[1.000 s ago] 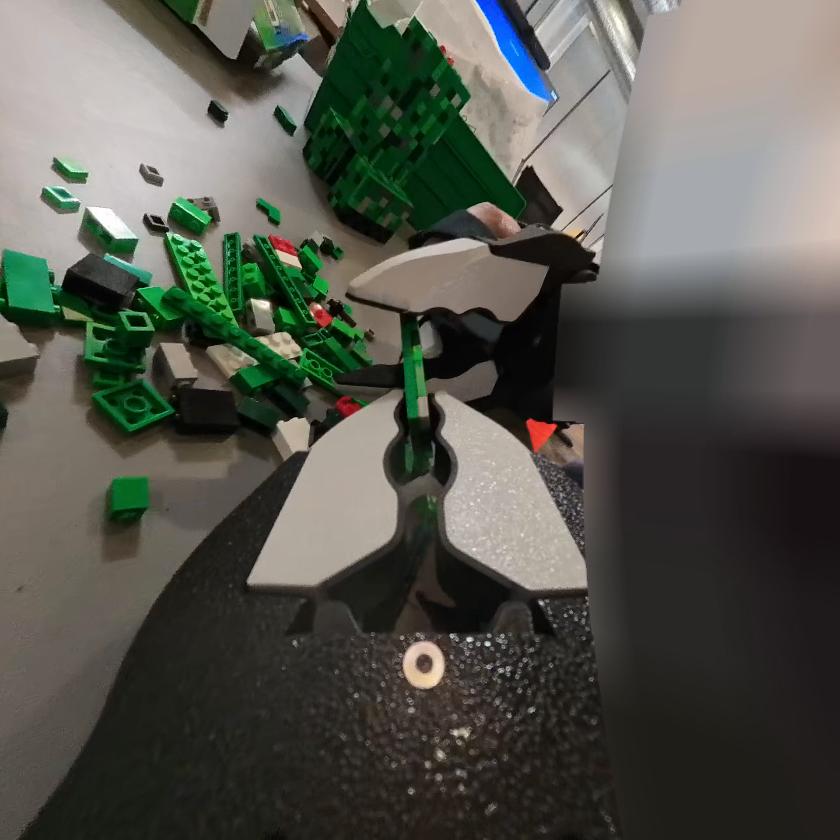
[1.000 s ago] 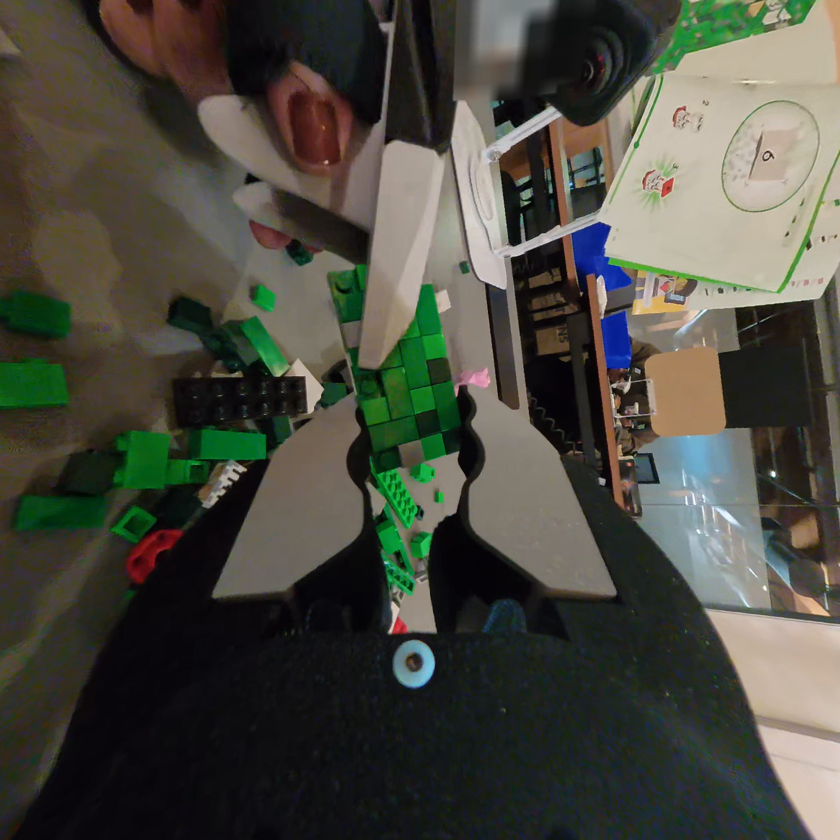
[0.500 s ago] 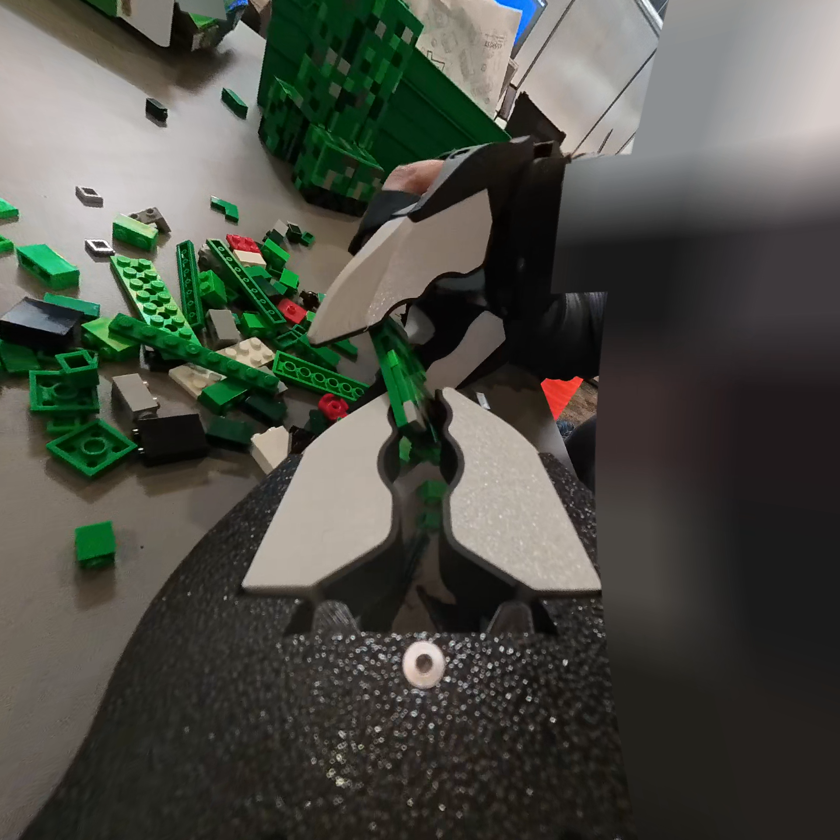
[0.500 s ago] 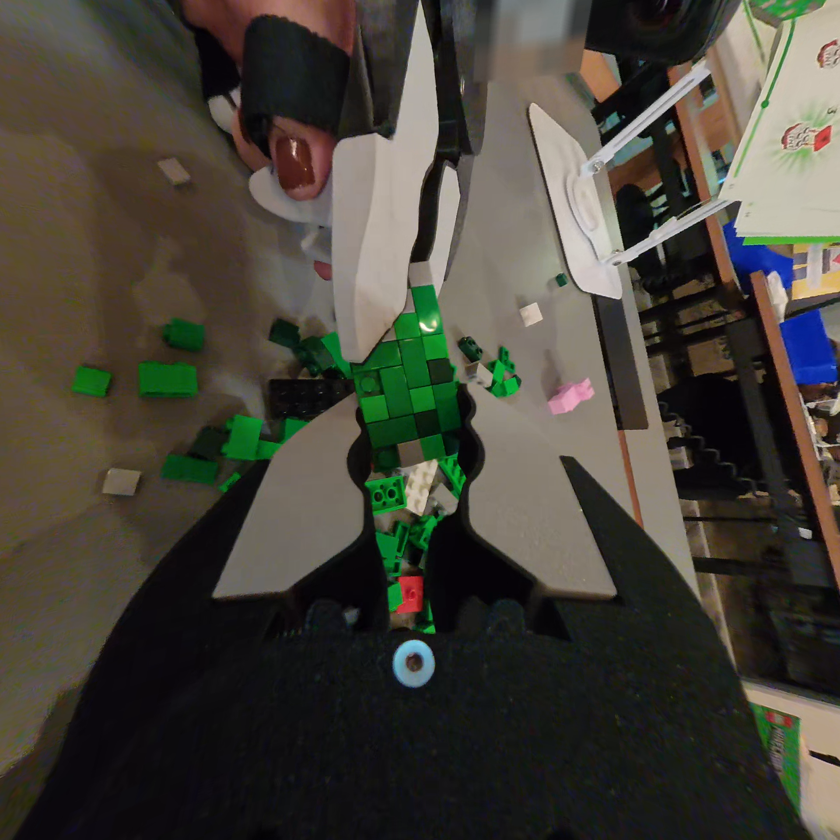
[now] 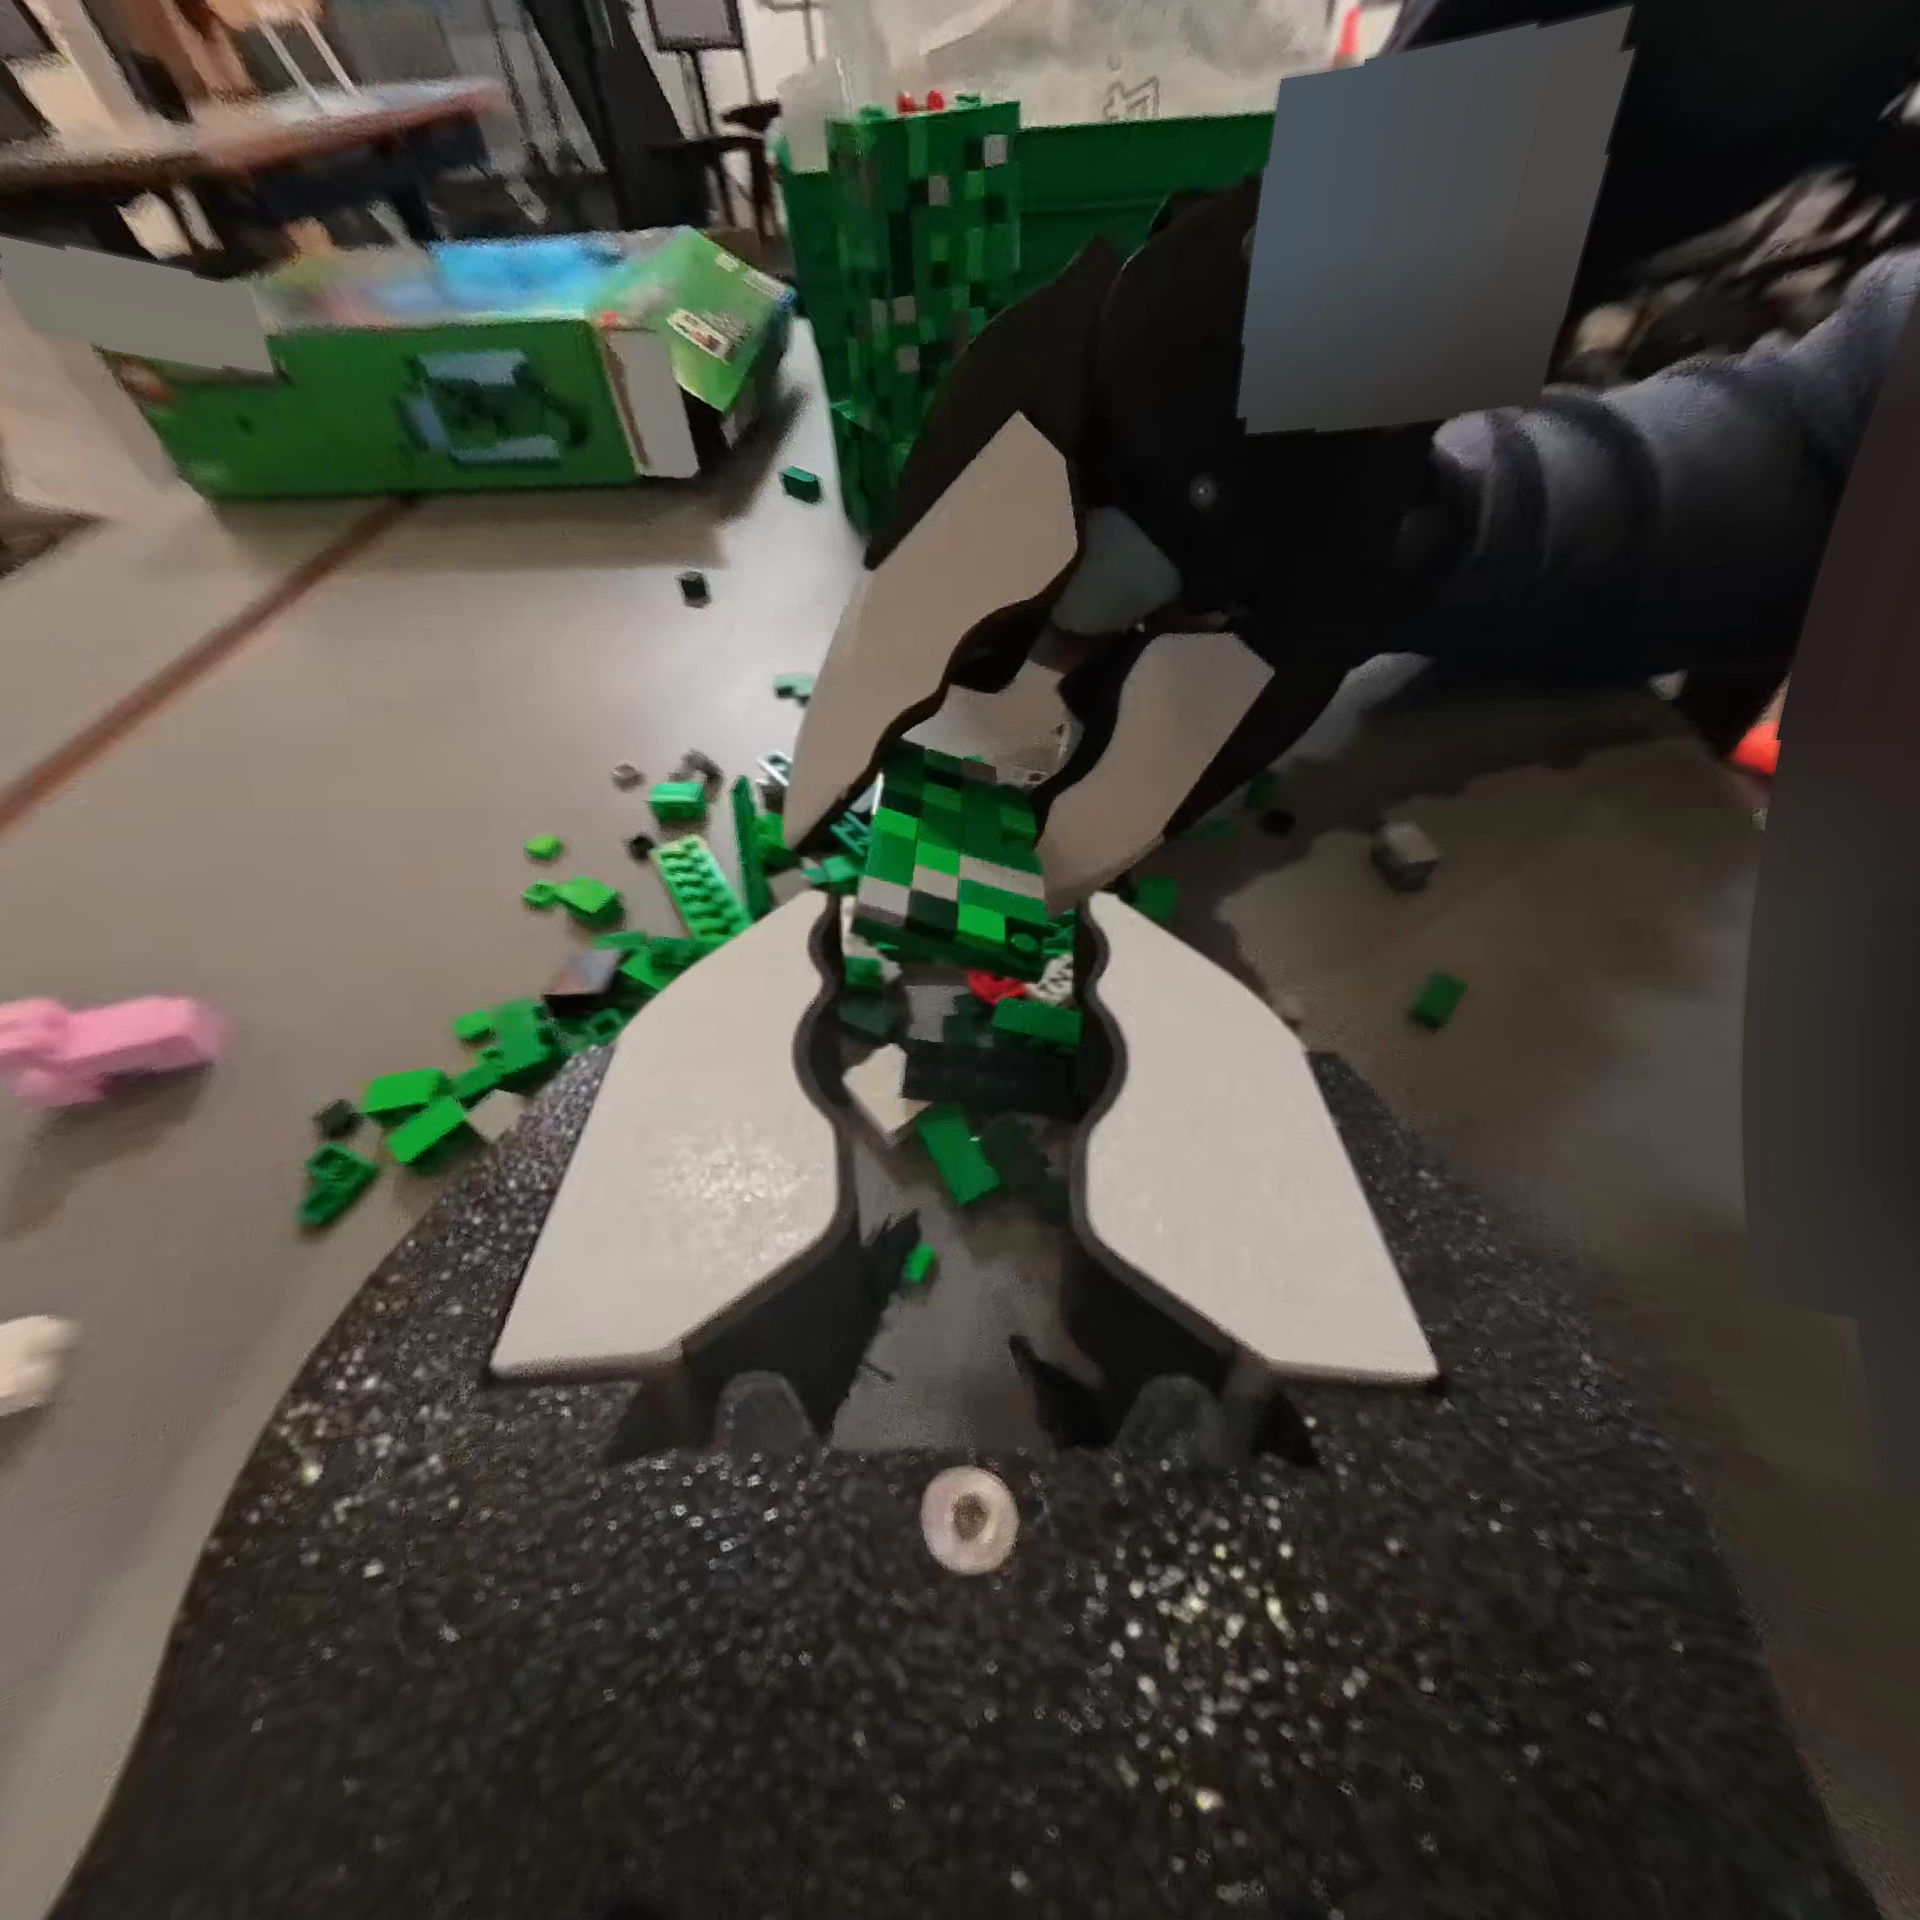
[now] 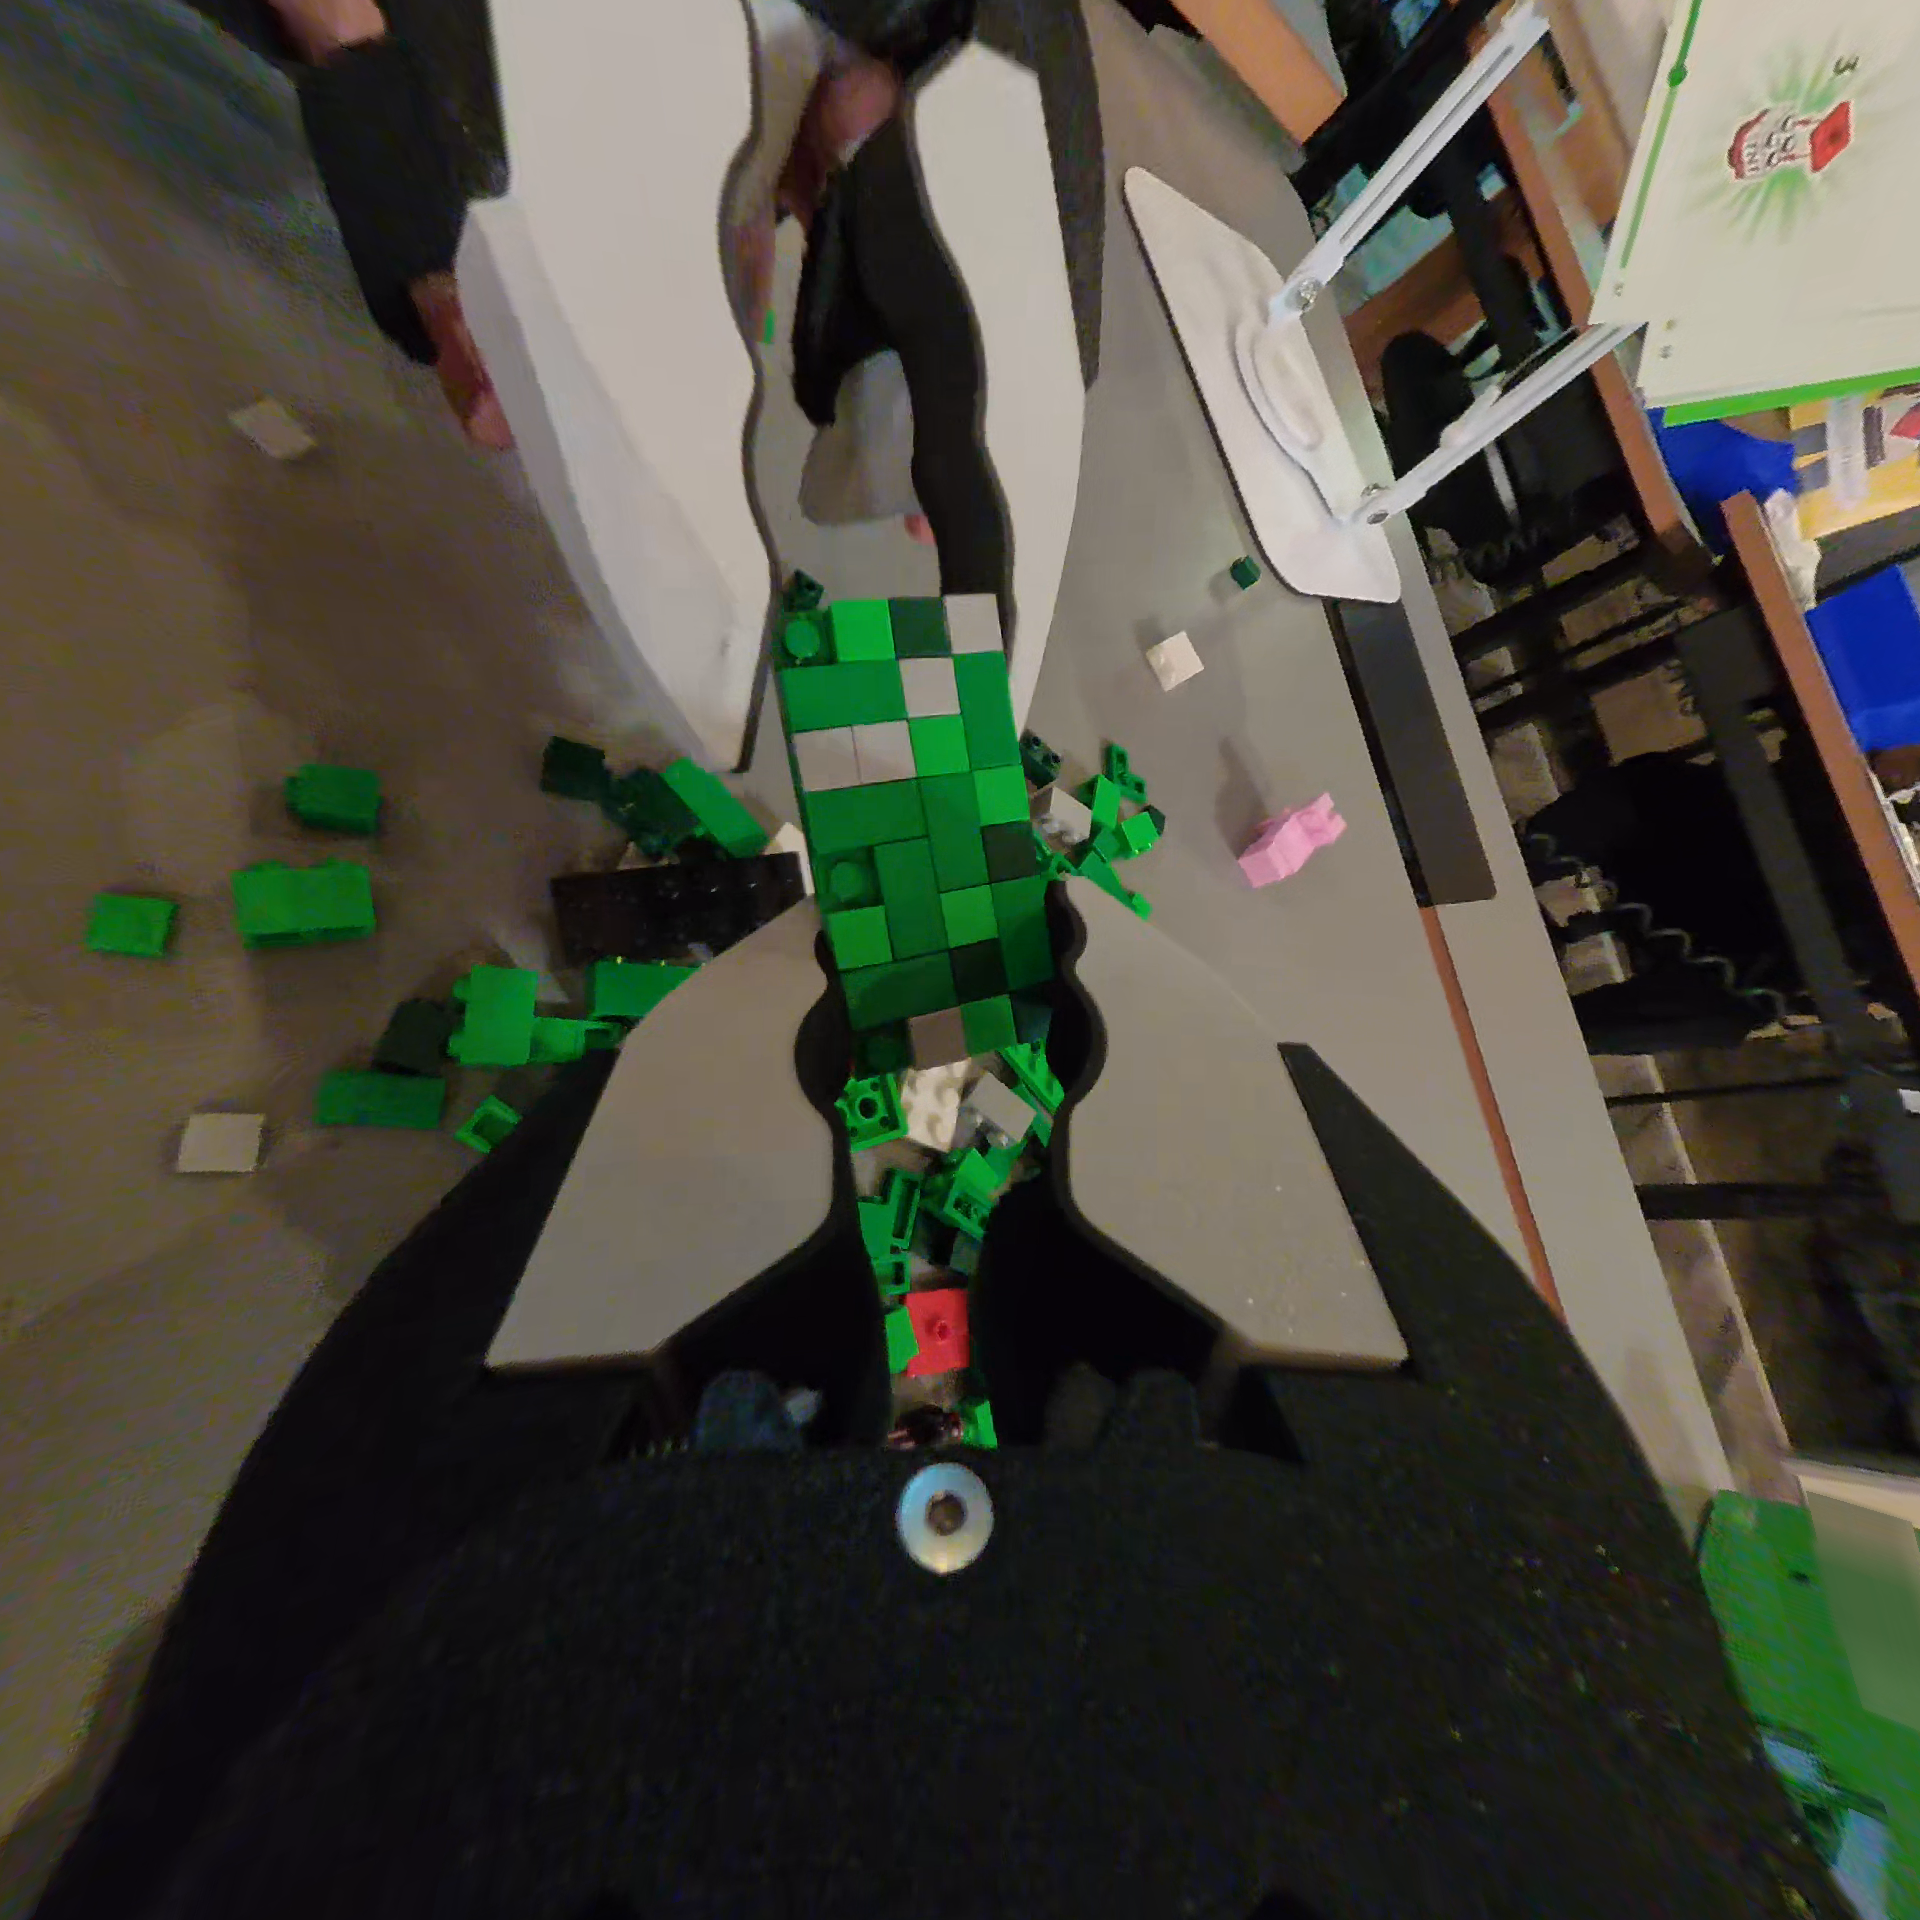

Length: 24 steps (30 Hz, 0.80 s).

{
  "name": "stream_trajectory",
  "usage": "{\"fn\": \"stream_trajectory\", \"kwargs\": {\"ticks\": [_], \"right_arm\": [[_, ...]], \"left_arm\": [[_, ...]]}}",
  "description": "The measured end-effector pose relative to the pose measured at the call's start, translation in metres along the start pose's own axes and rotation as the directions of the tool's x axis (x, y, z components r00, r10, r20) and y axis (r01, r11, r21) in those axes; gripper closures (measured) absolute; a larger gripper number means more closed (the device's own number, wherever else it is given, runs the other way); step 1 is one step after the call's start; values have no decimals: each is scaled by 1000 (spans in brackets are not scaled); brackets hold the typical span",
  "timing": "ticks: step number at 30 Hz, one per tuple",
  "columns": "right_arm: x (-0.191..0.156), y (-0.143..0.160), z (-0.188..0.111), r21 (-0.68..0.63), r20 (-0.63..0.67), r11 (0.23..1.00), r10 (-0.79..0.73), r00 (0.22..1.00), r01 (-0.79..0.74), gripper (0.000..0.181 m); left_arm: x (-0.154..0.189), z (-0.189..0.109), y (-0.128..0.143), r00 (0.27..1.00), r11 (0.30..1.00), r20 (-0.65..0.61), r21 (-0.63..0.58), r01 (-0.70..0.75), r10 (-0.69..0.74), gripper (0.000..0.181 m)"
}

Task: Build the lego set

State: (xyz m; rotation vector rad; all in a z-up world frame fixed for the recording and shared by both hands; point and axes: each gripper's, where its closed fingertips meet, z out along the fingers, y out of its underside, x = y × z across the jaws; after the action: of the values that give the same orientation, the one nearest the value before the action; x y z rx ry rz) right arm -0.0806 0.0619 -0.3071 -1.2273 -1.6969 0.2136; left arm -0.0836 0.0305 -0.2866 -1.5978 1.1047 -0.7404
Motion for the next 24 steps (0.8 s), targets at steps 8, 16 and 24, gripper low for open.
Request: {"fn": "stream_trajectory", "kwargs": {"ticks": [8,16,24], "right_arm": [[2,12,4,-167,-76,968,-200,977,186,145],[4,7,3,-337,-122,860,-444,887,384,145],[-4,5,6,-320,-104,844,-483,869,431,146]], "left_arm": [[-13,8,23,866,853,194,-366,-372,460,133],[-17,13,32,849,827,218,-435,-357,481,142],[-9,14,36,890,847,151,-408,-341,431,145]]}}
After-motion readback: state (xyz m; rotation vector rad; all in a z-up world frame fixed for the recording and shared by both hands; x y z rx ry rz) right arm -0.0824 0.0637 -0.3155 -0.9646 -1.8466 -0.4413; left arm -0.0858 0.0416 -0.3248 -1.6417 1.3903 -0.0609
